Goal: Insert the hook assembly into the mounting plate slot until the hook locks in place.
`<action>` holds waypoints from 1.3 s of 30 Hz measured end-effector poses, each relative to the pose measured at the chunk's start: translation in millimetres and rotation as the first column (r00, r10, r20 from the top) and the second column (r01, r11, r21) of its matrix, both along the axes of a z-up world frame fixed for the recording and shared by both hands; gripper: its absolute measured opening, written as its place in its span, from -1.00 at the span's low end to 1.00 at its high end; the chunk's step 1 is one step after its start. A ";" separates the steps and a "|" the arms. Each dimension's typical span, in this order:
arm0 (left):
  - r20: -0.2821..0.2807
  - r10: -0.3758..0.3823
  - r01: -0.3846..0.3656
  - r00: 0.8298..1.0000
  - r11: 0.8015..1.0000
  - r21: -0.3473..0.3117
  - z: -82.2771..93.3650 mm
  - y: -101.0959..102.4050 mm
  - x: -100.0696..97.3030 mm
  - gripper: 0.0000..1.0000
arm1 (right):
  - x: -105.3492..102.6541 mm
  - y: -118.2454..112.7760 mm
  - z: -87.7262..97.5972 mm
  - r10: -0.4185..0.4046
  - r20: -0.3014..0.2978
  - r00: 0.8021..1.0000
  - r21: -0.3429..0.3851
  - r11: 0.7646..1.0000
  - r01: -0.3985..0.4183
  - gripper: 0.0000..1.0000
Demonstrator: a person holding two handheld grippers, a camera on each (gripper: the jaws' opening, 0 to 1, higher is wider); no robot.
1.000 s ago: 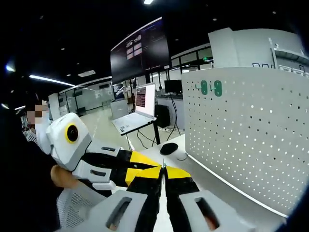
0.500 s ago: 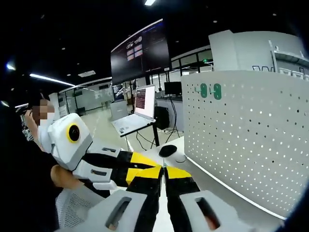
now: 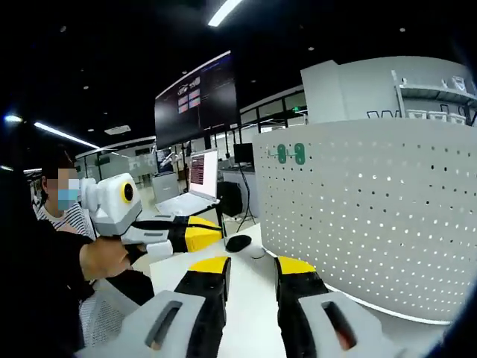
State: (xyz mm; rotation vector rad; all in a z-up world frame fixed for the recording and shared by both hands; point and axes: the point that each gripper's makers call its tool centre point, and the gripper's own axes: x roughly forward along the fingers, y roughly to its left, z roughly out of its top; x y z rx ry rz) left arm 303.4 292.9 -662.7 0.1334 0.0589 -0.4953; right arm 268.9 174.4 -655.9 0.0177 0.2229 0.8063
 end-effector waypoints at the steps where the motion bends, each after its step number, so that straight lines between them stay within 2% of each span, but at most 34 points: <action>1: -0.001 0.009 -0.009 1.000 1.000 -0.009 1.6 4.3 3.9 -0.95 | 0.1 -7.4 -0.4 -0.018 -0.003 1.000 0.004 1.000 0.018 -0.48; 5: 0.007 0.054 -0.054 0.999 0.998 -0.019 12.0 24.7 23.2 -0.95 | -0.7 -28.8 1.6 -0.073 0.018 0.997 -0.002 0.997 0.073 -0.44; 10: 0.038 0.105 -0.105 0.994 0.994 -0.023 33.5 47.2 49.4 -0.95 | 0.1 -49.4 4.2 -0.120 0.032 0.992 -0.003 0.993 0.120 -0.40; 15: 0.067 0.144 -0.142 0.987 0.989 -0.029 53.6 63.8 77.9 -0.95 | 0.4 -63.3 7.1 -0.152 0.043 0.987 0.001 0.988 0.152 -0.39; 20: 0.101 0.170 -0.168 0.980 0.985 -0.027 75.9 68.2 100.3 -0.95 | 1.3 -75.3 7.9 -0.181 0.048 0.982 0.007 0.983 0.181 -0.38; 26: 0.122 0.211 -0.208 0.970 0.977 -0.039 93.5 77.2 130.9 -0.95 | 2.6 -83.3 4.8 -0.199 0.041 0.979 0.005 0.980 0.199 -0.38; 31: 0.119 0.239 -0.237 0.964 0.971 -0.036 97.6 82.5 152.1 -0.95 | 4.0 -87.0 1.9 -0.204 0.038 0.978 0.002 0.979 0.204 -0.38; 39: 0.120 0.276 -0.278 0.954 0.960 0.003 91.9 87.1 175.1 -0.95 | 6.9 -92.1 -1.7 -0.212 0.033 0.977 0.002 0.977 0.213 -0.38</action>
